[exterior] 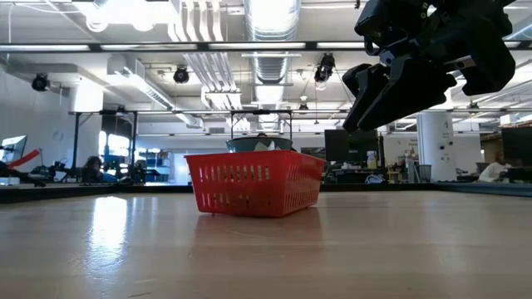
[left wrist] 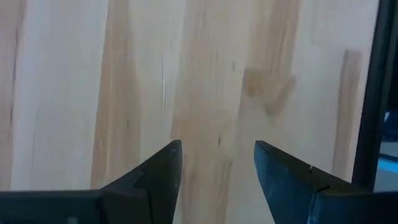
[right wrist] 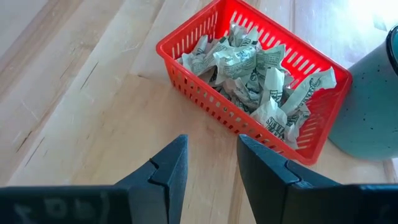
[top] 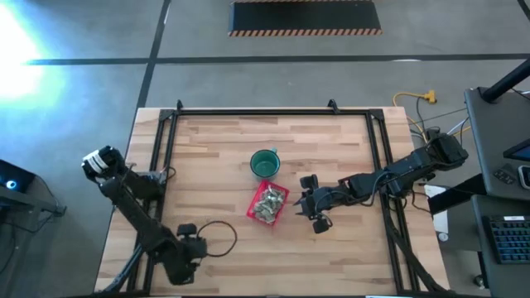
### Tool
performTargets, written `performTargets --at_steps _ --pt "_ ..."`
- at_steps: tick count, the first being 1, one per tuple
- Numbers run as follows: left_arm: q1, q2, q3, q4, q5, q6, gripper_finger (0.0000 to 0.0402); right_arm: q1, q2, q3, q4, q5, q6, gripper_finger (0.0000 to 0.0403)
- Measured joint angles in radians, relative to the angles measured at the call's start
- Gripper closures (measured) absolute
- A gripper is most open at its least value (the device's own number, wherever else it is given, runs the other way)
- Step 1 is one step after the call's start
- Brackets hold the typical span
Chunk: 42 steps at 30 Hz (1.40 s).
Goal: Pick and place items into bin
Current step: Put the light green stevia packet into the red bin
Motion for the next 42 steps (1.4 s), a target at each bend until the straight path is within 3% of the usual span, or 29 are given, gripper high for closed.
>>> performTargets --at_steps 11,21,36,42 --pt "-0.051 0.0 -0.003 -0.189 -0.001 -0.078 0.0217 0.0 0.0 0.0 0.0 0.0 0.023 0.0275" --pt "-0.051 0.001 -0.008 -0.21 -0.025 -0.078 0.022 0.0 0.0 0.0 0.0 0.0 0.026 0.0275" --pt "-0.051 0.002 -0.009 -0.2 -0.024 -0.08 0.0337 0.0 0.0 -0.003 0.0 0.0 0.026 0.0275" --pt "-0.051 0.002 -0.009 -0.186 -0.027 -0.081 0.0345 0.0 0.0 -0.003 0.0 0.0 0.026 0.0275"
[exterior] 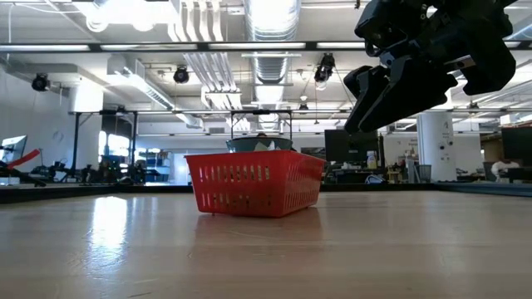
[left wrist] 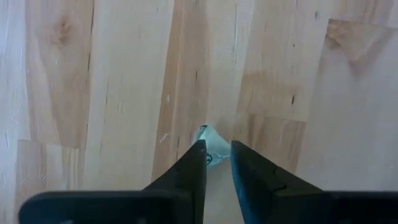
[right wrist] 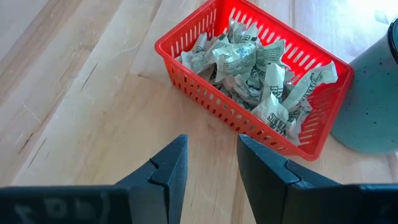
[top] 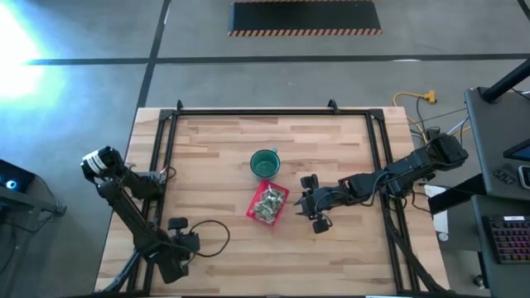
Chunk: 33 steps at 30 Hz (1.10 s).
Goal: Pick and place items into bin
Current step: Put the light green stevia packet into the red bin
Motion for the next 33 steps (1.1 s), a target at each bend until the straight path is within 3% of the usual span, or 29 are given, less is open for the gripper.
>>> performTargets --at_steps 10,14,18,23,27,30,33 --pt "0.0 0.058 0.0 0.004 -0.014 0.002 0.0288 0.0 0.0 0.0 0.0 0.0 0.0 0.0275" --pt "0.001 0.062 0.0 0.005 0.016 0.002 0.0284 0.0 0.0 0.0 0.0 0.0 0.0 0.0275" --pt "0.001 0.062 0.003 0.009 0.028 0.003 0.0313 0.0 0.0 0.0 0.0 0.0 0.0 0.0275" --pt "0.001 0.058 0.005 0.005 0.038 0.003 0.0384 0.0 0.0 0.0 0.001 0.0 0.0 0.0275" --pt "0.002 0.052 0.005 0.0 0.034 0.01 0.0394 0.0 0.0 0.0 0.001 0.0 0.0 0.0275" --pt "0.02 0.048 0.012 -0.003 -0.014 0.104 0.0397 0.0 0.0 0.0 0.001 0.0 0.0 0.0275" --pt "0.057 0.037 0.028 -0.001 -0.129 0.277 0.04 0.0 0.0 0.0 0.002 0.0 0.0 0.0275"
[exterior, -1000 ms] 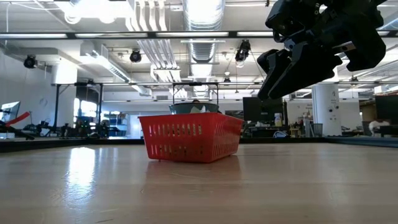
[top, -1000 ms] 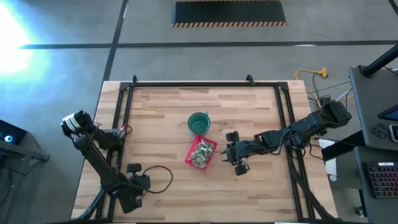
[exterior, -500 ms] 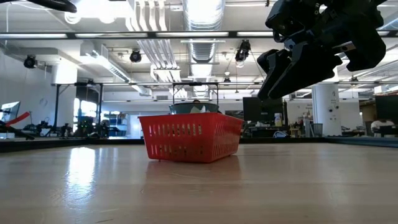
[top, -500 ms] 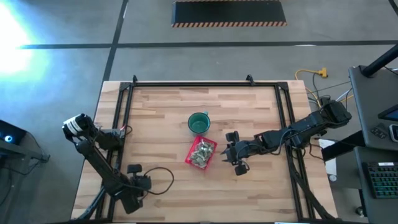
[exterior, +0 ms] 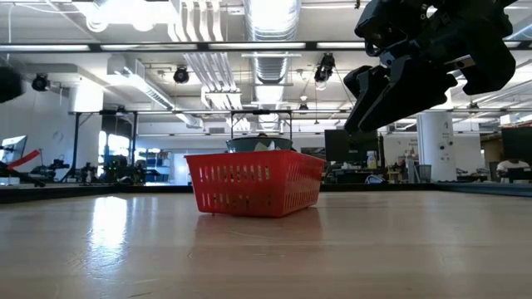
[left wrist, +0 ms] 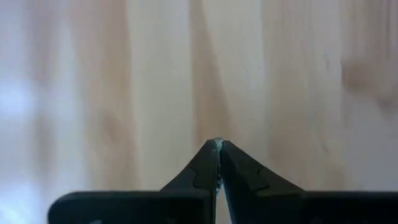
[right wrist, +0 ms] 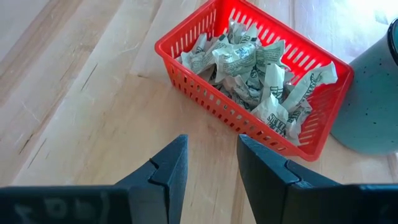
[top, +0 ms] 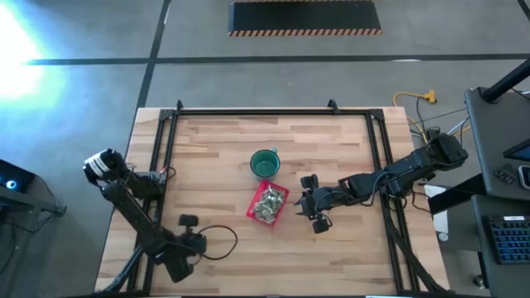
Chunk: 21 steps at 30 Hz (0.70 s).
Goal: Pick and place items into bin
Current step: Put the light green stevia packet into the red bin
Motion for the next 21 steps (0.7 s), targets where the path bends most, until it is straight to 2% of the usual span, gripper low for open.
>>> performTargets --at_steps 7,12,17,21 --pt "0.128 -0.001 0.043 0.032 -0.325 0.402 0.04 0.0 0.0 0.0 0.004 0.002 0.0 0.0275" --pt "0.243 -0.002 0.049 0.183 -0.514 0.662 0.04 0.0 0.0 0.0 0.003 0.003 -0.003 0.0275" --pt "0.36 -0.002 0.048 0.417 -0.525 0.958 0.04 0.0 0.0 0.0 -0.002 0.003 -0.003 0.0275" --pt "0.445 -0.002 0.047 0.558 -0.47 1.042 0.0401 0.0 0.0 -0.002 -0.002 0.003 -0.002 0.0275"
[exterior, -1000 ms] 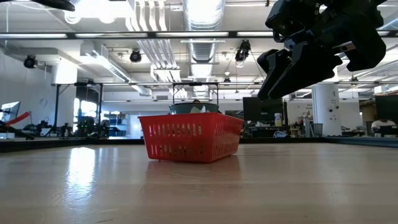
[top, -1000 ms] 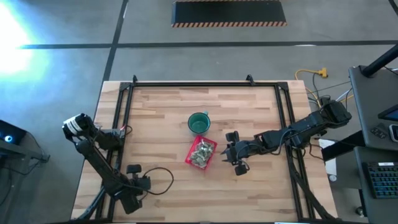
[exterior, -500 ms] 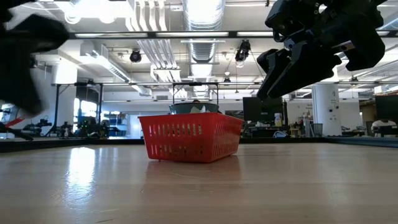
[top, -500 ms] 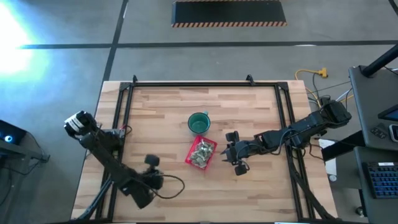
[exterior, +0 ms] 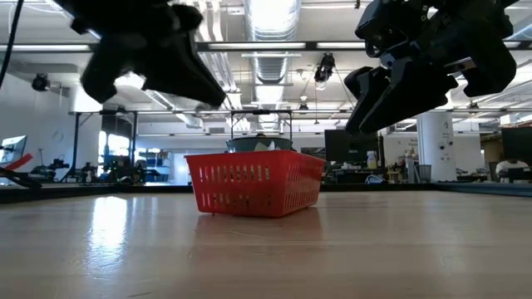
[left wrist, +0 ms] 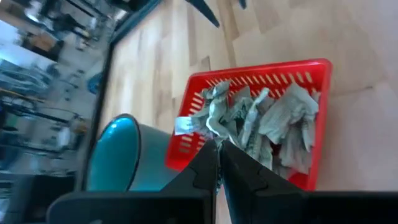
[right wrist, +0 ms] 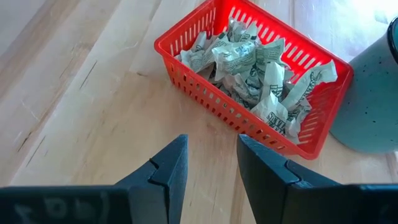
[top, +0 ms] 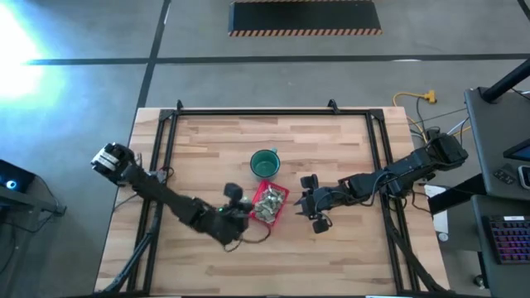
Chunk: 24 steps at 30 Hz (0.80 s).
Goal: Pick and place items into bin
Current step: Put the light green stevia packet into the red bin, then return to Home Position
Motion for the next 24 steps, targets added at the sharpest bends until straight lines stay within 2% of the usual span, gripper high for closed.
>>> performTargets --at_steps 6,9,13,19,22,24 --pt "0.108 0.0 -0.002 0.028 0.246 0.003 0.0397 0.0 0.0 -0.017 0.0 0.0 0.002 0.0275" --pt "0.143 0.014 -0.002 0.075 0.317 0.005 0.0383 0.0 0.0 -0.027 0.002 0.0 0.003 0.0275" --pt "0.158 0.032 -0.004 0.141 0.324 0.053 0.0354 0.0 0.0 -0.034 0.001 0.0 0.014 0.0275" --pt "0.158 0.055 -0.003 0.15 0.327 0.077 0.0304 0.0 0.0 -0.038 -0.001 0.001 0.022 0.0275" --pt "0.158 0.046 -0.001 0.115 0.279 0.078 0.0287 0.0 -0.003 -0.04 -0.023 0.011 0.021 0.0275" --pt "0.157 0.026 -0.001 0.083 0.234 0.08 0.0282 0.0 -0.007 -0.04 -0.053 0.075 0.019 0.0275"
